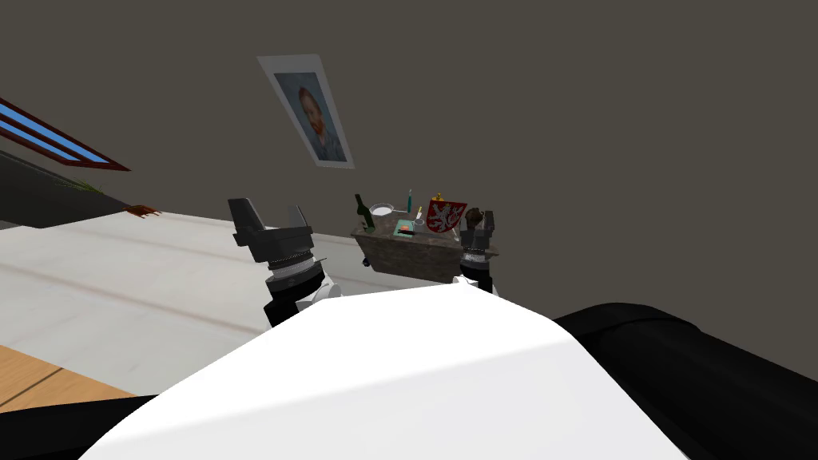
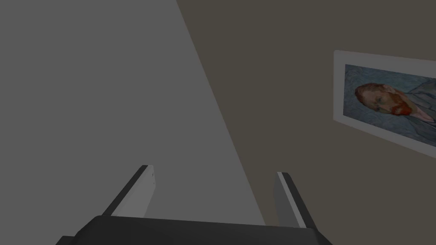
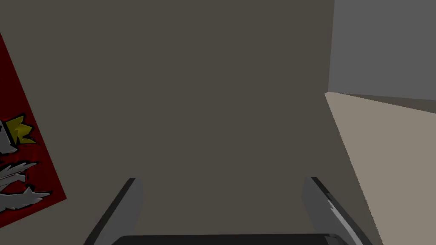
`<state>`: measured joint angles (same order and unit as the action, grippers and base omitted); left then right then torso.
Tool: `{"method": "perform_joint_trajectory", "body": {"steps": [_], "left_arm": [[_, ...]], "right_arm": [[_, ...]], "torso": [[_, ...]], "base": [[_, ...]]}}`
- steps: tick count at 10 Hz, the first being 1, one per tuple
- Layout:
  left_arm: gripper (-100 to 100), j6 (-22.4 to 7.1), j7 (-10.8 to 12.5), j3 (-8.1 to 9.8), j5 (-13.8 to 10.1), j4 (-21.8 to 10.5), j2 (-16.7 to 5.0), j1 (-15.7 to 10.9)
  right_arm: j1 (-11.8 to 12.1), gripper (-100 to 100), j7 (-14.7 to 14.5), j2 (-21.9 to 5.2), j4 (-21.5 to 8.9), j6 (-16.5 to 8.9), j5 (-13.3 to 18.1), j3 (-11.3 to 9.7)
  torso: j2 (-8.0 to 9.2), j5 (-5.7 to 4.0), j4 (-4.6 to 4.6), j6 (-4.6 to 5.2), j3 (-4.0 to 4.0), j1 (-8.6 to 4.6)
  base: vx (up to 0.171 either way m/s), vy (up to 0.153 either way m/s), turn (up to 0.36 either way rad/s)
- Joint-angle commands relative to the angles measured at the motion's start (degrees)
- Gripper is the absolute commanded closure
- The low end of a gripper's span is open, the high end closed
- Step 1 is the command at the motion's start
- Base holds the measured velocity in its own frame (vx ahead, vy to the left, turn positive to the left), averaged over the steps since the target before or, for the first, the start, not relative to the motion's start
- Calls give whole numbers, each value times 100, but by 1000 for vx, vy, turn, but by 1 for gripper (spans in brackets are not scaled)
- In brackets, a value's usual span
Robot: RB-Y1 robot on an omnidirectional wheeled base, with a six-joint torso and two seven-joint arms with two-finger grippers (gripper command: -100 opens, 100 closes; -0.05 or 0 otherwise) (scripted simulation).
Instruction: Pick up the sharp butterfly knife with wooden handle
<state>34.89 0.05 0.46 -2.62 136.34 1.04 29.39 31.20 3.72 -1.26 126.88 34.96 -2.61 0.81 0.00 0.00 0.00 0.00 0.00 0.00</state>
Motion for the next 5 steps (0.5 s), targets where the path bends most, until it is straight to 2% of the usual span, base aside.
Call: {"method": "perform_joint_trajectory", "body": {"steps": [1, 5], "left_arm": [[0, 0, 0, 0, 0, 0, 0, 0], [0, 0, 0, 0, 0, 0, 0, -1]], "right_arm": [[-27, -100, 43, -161, -64, -38, 11, 54], [-151, -100, 282, -771, -421, -219, 128, 359]], "torso": [[0, 0, 0, 0, 0, 0], [26, -3, 6, 0, 15, -13]], "base": [[-21, -5, 2], [-68, -17, 14]]}}
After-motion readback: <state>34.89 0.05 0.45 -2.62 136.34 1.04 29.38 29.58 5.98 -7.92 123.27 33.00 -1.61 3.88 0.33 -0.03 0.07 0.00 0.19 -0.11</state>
